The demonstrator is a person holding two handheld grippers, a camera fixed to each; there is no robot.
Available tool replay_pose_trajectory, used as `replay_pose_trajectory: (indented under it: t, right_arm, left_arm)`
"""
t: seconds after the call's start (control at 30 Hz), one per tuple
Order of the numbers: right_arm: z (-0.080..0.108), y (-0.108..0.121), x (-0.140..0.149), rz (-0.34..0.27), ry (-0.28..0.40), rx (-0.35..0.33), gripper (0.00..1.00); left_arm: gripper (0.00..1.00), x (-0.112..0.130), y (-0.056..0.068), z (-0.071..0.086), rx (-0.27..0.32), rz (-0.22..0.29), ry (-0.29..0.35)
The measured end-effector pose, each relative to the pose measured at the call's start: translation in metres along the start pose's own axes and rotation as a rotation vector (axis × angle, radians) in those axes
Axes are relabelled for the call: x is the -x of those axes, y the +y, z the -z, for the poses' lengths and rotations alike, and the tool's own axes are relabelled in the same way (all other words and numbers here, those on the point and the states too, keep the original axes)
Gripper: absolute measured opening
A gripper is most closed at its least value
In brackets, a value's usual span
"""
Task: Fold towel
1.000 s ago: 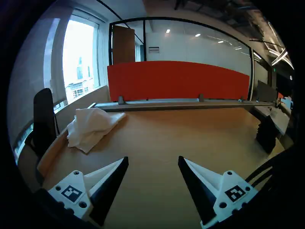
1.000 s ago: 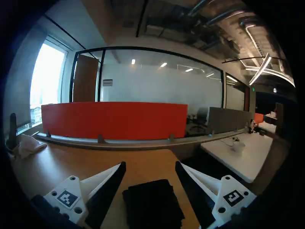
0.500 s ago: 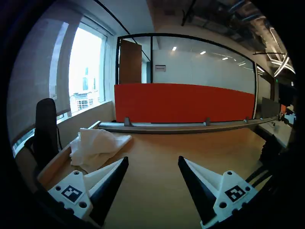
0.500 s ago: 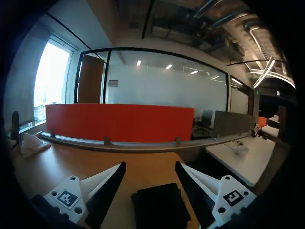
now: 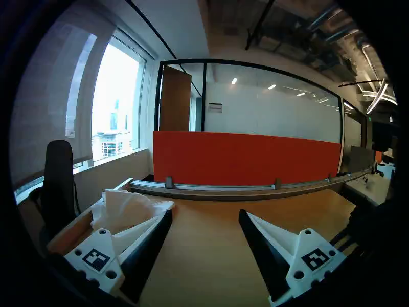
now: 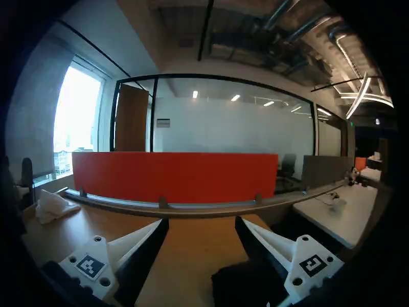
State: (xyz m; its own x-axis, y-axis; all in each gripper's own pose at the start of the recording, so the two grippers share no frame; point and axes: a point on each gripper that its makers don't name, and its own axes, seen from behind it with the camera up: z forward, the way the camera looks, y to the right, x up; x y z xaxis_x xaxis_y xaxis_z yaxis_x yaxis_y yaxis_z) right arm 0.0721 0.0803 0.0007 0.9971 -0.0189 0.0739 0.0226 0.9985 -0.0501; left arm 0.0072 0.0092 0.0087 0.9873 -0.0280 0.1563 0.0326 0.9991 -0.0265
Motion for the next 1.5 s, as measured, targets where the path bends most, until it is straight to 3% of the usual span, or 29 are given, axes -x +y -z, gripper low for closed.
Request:
replay_pose_trajectory:
  t: [0.4,0.8,1.2,1.5]
  right_arm:
    - [-0.01,-0.062,-0.016,-0.031,0.035,-0.056,1.0]
    - [-0.009,-0.08,-0.018,-0.039,0.032,-0.067,1.0]
    - [0.0,-0.086,-0.015,-0.052,0.052,-0.035,1.0]
    - [0.002,-0.102,0.009,-0.045,0.053,-0.045,1.0]
  left_arm:
    - [0.97,-0.013,0.008,-0.004,0.022,0.004,0.03]
    - [0.97,-0.019,0.009,-0.001,0.036,0.009,0.059]
    - [0.97,0.01,0.025,0.003,0.082,-0.018,0.066]
    - [0.97,0.048,0.014,0.0,0.049,-0.054,0.082]
